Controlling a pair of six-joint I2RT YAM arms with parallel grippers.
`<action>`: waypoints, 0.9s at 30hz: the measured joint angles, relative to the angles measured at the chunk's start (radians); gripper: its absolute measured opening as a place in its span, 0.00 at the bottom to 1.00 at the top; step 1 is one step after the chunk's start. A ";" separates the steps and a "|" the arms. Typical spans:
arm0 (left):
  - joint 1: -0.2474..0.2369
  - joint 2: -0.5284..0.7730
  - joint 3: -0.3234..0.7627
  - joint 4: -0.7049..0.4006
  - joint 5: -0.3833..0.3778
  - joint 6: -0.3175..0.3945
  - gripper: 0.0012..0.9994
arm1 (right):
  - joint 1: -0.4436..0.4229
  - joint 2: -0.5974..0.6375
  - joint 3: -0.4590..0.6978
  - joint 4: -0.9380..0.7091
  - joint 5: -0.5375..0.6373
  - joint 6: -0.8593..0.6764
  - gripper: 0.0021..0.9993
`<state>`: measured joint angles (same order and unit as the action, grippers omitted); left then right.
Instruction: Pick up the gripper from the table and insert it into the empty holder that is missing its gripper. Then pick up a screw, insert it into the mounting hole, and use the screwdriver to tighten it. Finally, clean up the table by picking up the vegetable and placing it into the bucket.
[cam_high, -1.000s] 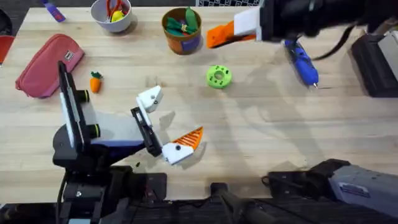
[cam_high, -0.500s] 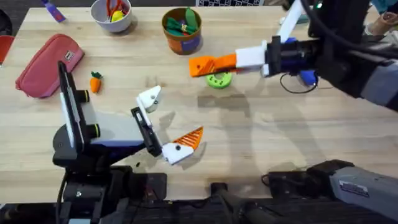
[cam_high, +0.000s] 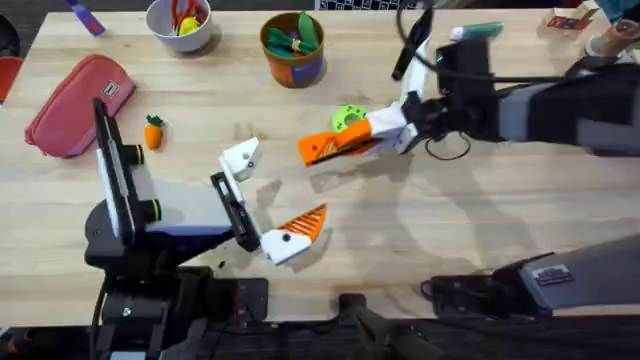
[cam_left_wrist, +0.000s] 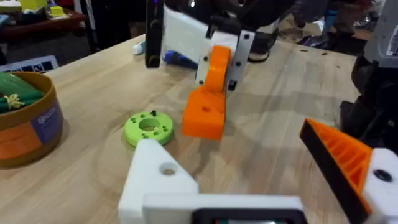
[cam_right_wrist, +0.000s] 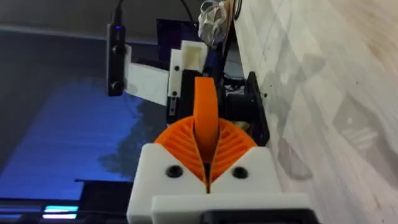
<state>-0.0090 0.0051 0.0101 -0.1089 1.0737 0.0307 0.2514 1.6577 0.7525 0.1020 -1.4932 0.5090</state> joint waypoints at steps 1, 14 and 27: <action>0.000 0.000 0.000 0.000 0.000 0.000 1.00 | 0.009 0.021 0.000 0.000 -0.005 0.001 0.01; 0.000 0.000 0.000 0.000 0.000 0.000 1.00 | 0.109 0.071 0.058 0.223 -0.027 0.078 0.01; 0.000 0.000 0.000 0.000 0.000 0.000 1.00 | 0.168 0.131 0.066 0.518 -0.030 0.436 0.01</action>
<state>-0.0090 0.0051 0.0101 -0.1089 1.0740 0.0307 0.4196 1.7891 0.8181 0.6201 -1.5230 0.9452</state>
